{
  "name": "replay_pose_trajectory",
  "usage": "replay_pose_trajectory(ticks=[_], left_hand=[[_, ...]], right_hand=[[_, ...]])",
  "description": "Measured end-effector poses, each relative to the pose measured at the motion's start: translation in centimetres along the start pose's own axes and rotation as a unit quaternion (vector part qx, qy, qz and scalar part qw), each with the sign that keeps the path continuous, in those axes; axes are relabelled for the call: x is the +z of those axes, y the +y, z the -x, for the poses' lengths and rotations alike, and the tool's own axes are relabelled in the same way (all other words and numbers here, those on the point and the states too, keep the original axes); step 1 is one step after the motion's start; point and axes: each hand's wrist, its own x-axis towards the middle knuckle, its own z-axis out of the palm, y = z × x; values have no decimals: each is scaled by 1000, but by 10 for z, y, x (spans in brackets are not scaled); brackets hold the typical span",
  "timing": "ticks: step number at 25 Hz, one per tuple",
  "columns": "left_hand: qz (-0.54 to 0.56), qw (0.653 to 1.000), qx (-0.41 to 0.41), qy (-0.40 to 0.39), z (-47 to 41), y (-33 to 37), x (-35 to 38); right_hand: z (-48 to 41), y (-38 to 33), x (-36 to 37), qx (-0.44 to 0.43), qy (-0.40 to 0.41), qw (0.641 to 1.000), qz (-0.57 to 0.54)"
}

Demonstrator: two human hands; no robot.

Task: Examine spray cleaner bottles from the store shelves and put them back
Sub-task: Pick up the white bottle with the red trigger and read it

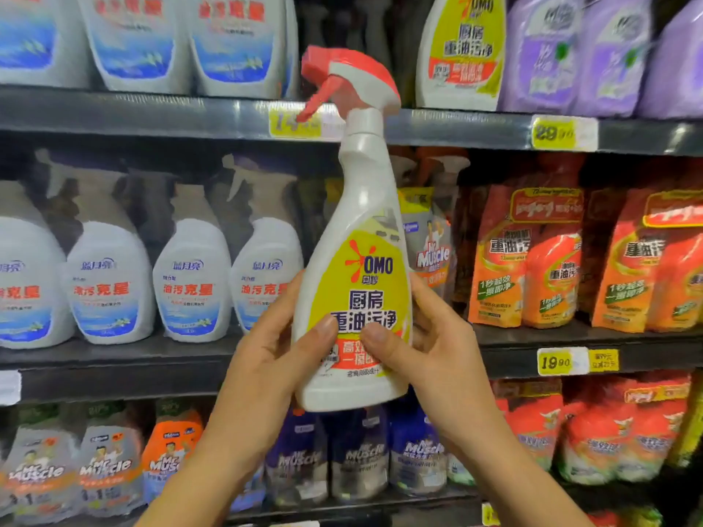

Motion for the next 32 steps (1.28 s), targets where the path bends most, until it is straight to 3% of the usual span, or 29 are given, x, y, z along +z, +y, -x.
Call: replay_pose_trajectory(ticks=[5,10,16,21,32], left_hand=[[-56,992,104,-42,-45,39,14],[-100,981,166,-9,-106,79,25],[-148,973,169,53,-180,115,30],[-165,976,116,80,-221,128,29],[-179,978,82,62,-216,137,23]], right_hand=[[-46,-36,-9,-90,11,995,47],[-110,-76,-11,-171,19,983,68],[-187,-100,-7,-221,42,967,124],[-229,-102,-9,-201,68,964,161],[-223,-104,-16,-196,72,965,162]])
